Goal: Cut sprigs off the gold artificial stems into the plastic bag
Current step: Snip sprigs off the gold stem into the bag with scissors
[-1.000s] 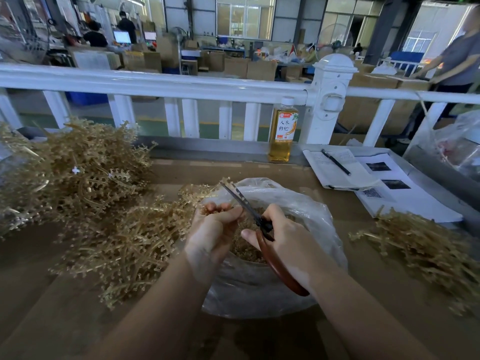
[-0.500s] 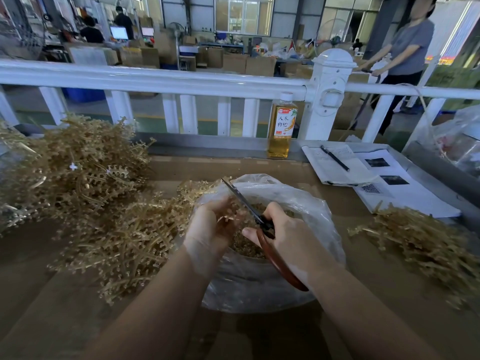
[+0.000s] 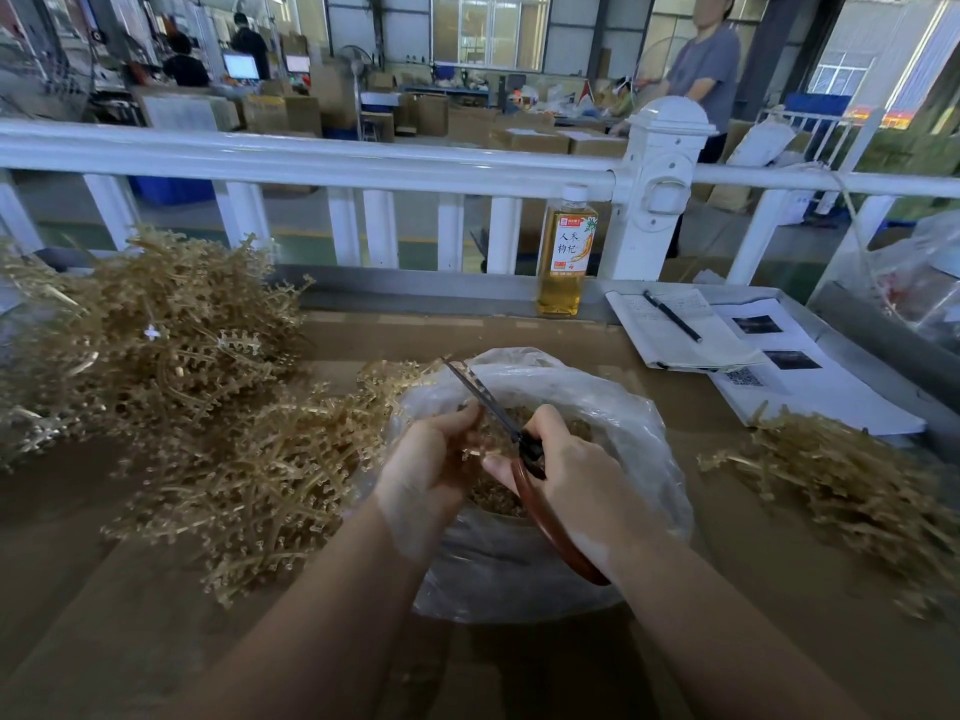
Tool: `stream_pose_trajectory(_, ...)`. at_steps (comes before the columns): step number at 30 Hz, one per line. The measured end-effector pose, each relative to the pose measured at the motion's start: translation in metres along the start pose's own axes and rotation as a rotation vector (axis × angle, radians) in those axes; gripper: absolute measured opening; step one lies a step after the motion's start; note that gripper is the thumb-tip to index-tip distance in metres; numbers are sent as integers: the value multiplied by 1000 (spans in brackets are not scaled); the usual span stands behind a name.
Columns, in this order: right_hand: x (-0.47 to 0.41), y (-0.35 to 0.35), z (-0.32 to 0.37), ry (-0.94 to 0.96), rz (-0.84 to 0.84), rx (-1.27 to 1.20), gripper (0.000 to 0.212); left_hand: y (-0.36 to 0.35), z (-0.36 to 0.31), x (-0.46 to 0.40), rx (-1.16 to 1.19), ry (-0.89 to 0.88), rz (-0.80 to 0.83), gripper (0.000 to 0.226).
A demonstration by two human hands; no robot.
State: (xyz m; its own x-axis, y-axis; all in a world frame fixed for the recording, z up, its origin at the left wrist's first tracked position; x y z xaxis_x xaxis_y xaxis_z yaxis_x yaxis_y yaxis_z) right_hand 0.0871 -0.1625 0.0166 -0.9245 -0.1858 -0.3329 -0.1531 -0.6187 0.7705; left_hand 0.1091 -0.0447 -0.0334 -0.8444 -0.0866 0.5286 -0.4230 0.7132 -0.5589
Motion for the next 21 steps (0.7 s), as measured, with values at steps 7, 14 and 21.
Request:
stream_pose_trajectory(7, 0, -1, 1, -27, 39, -9, 36, -2, -8, 4, -22, -95, 15, 17)
stream_pose_trajectory(14, 0, 1, 4, -17, 37, -26, 34, -5, -6, 9, -15, -10, -3, 20)
stream_pose_trajectory(21, -3, 2, 2, 19, 31, 56, 15, -2, -4, 13, -35, 4, -45, 22)
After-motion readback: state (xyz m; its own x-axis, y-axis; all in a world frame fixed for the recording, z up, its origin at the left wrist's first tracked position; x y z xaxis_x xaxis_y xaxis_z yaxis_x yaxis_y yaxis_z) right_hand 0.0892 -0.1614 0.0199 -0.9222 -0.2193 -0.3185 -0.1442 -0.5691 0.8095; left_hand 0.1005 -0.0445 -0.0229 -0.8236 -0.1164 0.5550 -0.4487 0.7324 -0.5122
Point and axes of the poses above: each hand's wrist, its own x-axis away from the middle knuckle, its own y-axis out of the back of the hand, z = x × y, the point moved 7 cm from there along -x, towards the middle knuckle, and after that the axes turned 10 degrees about -z, right-handed, at the moved point
